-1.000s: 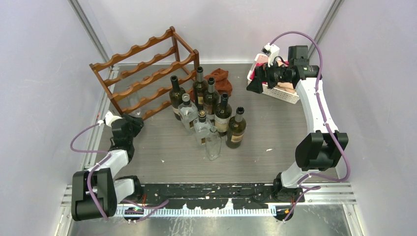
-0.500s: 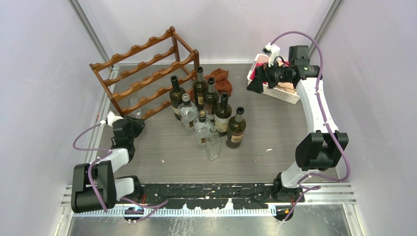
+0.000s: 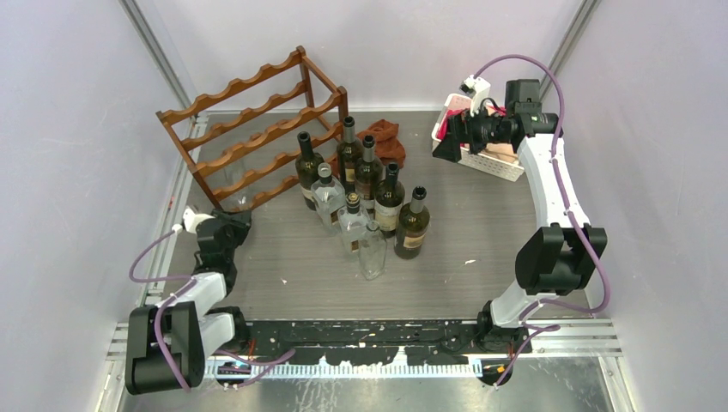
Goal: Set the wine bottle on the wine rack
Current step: Adjust the wine bottle in the wine rack.
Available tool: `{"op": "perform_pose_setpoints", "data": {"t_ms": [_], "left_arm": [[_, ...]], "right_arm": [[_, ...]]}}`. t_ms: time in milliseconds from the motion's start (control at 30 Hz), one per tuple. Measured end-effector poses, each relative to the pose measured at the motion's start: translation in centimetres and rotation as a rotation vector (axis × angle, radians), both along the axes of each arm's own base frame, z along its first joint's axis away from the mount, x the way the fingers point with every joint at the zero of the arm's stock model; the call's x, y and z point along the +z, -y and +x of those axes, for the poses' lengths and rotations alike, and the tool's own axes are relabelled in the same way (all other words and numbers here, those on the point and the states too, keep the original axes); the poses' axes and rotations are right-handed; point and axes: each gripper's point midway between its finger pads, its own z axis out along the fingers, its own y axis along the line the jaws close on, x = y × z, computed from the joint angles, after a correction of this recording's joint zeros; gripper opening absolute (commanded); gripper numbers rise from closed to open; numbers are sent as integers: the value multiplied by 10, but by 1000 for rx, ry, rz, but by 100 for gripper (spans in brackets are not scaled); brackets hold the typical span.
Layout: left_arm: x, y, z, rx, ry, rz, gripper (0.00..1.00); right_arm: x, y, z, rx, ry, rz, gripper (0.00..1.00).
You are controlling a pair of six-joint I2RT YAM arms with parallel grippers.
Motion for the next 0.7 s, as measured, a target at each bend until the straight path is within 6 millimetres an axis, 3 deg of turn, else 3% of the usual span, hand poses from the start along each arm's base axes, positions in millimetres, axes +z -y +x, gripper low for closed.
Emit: {"op": "perform_pose_setpoints", "data": {"t_ms": [700], "left_arm": [[-16, 7, 33, 56, 3, -129, 0]], "right_arm": [[2, 9, 9, -12, 14, -7, 100]]}}
